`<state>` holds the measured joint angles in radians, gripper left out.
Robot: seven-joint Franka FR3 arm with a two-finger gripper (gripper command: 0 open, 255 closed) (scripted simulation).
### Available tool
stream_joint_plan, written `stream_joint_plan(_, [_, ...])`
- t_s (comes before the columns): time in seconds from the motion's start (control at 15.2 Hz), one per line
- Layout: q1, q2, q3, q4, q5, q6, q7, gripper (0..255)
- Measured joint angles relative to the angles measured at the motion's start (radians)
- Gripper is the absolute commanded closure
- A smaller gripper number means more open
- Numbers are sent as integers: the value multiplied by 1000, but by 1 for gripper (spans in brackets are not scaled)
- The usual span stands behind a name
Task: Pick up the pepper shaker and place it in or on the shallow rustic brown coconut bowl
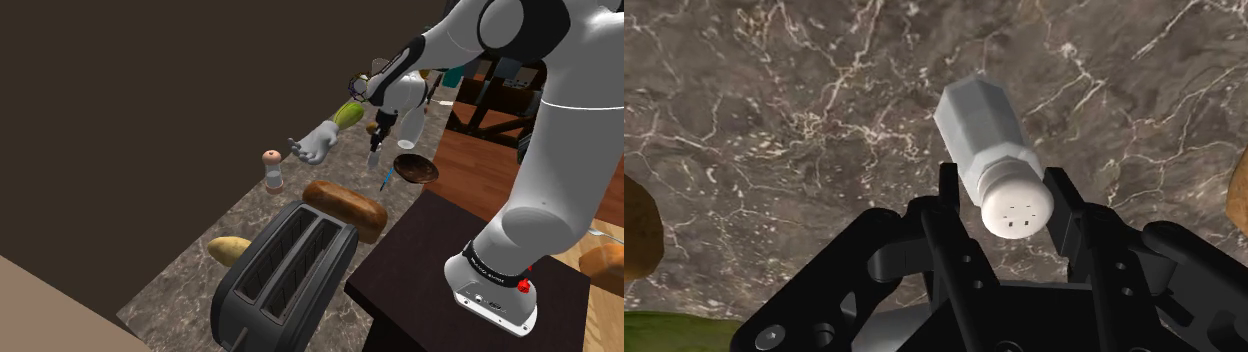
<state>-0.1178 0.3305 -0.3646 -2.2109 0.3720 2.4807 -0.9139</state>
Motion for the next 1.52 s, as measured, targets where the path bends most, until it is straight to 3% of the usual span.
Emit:
stream_joint_plan(0.86, [24,-139,-49,5,-109,-127,75,255])
stream_joint_plan(1.52, [-93,-254,-163,-61,-183,-187,-101,255])
